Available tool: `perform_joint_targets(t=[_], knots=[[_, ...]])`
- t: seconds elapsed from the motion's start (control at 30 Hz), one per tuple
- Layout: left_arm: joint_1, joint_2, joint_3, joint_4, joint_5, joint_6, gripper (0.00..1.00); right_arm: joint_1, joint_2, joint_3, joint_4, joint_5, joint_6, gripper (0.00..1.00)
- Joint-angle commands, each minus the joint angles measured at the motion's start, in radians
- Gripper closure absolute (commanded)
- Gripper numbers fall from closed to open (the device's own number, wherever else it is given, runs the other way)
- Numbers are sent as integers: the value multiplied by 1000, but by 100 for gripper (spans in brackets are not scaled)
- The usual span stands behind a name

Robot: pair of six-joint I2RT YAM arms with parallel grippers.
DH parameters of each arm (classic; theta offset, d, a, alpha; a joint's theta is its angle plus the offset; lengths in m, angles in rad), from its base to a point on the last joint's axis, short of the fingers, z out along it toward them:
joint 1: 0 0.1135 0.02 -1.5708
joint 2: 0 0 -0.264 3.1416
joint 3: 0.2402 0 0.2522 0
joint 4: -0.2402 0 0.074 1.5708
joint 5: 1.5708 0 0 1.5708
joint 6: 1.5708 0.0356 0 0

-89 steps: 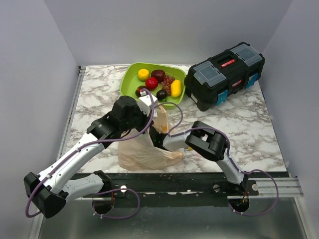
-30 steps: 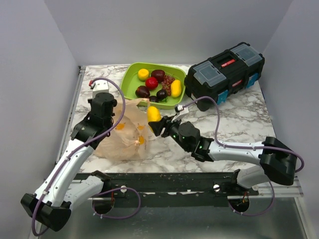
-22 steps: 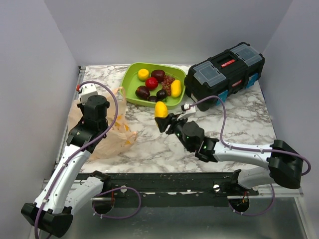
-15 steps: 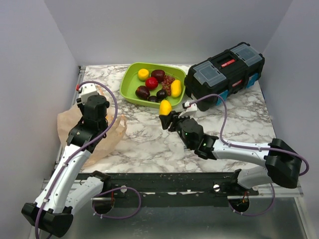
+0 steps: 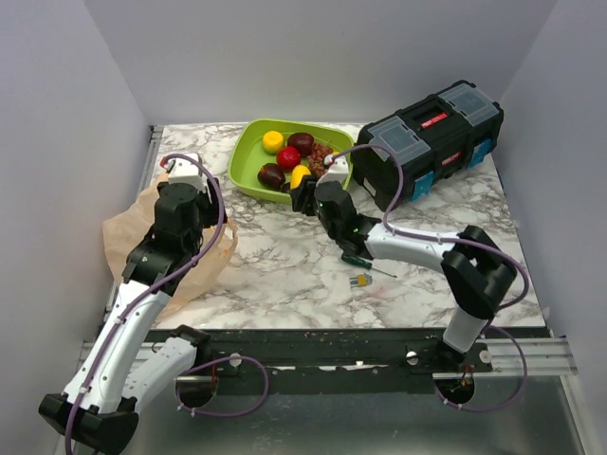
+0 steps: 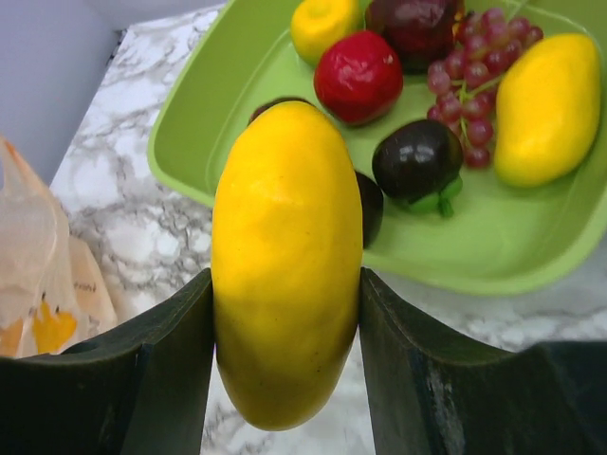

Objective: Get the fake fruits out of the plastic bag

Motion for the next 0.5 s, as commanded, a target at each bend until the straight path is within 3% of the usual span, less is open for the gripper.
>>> perform_joint_targets(t=[0.0, 0.27, 0.47], knots=[[6, -51, 0, 55, 253, 43, 31, -49, 144, 174, -48, -82, 7, 99], [6, -59, 2, 59, 294, 43, 25, -98, 443, 590, -135, -104, 120, 90], [6, -74, 0, 61, 311, 41, 25, -99, 659, 885, -165, -111, 156, 77]])
